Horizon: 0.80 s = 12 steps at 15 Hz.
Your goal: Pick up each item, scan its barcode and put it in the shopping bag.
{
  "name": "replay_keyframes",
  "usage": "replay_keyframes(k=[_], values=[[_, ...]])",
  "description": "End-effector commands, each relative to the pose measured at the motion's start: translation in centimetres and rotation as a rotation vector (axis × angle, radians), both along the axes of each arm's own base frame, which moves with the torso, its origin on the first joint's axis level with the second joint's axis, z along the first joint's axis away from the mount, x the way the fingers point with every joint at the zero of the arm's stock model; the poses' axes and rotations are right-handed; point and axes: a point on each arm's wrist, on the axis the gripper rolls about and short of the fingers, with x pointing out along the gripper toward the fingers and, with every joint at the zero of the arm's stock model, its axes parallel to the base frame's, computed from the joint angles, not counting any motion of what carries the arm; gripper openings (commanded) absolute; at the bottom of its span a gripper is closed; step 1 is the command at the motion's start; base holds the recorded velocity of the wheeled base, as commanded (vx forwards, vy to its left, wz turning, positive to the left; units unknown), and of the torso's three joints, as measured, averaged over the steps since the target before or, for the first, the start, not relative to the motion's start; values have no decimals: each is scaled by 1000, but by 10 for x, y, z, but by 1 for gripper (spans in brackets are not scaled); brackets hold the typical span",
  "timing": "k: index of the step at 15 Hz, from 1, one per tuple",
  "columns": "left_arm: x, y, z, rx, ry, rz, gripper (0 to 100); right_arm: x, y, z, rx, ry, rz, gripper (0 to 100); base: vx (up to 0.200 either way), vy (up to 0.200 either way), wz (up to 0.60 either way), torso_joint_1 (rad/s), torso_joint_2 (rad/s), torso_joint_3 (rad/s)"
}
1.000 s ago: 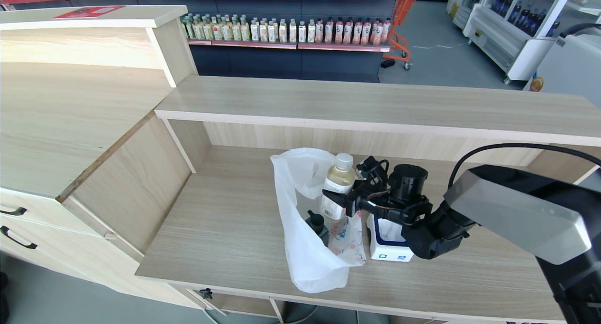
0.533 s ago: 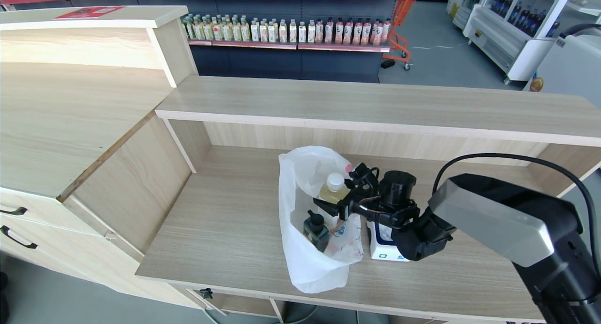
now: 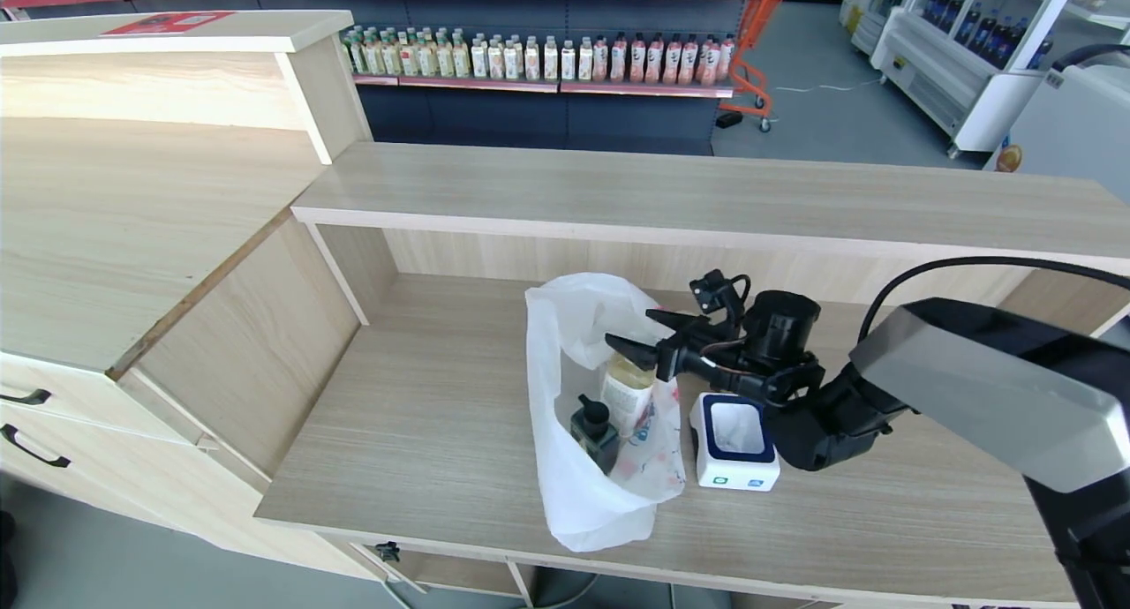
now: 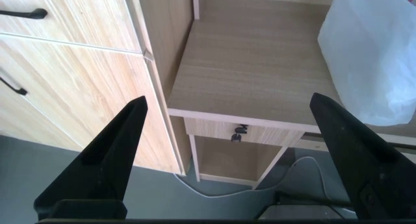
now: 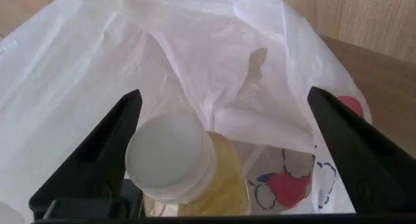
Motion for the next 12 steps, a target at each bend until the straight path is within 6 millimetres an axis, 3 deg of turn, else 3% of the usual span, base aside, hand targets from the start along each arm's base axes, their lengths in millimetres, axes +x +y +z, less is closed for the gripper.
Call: replay_keyframes(k=[1,4,7,9,12], values=[[0,0,0,0,0,0,100,-27,-26,45,83,46,-32,100,0,0,0,0,0,0],[0,0,0,0,0,0,100,-77,-74,73,73,112,-118,100,0,0,0,0,0,0],[0,0,0,0,0,0,100,-155,-127,102,65,155,-244,100,0,0,0,0,0,0],[0,0,0,0,0,0,100,-222,-164,95,69,182,-420,100,0,0,0,0,0,0],[0,0,0,0,0,0,100,-337,-168,60,42,213,-650,100,0,0,0,0,0,0]])
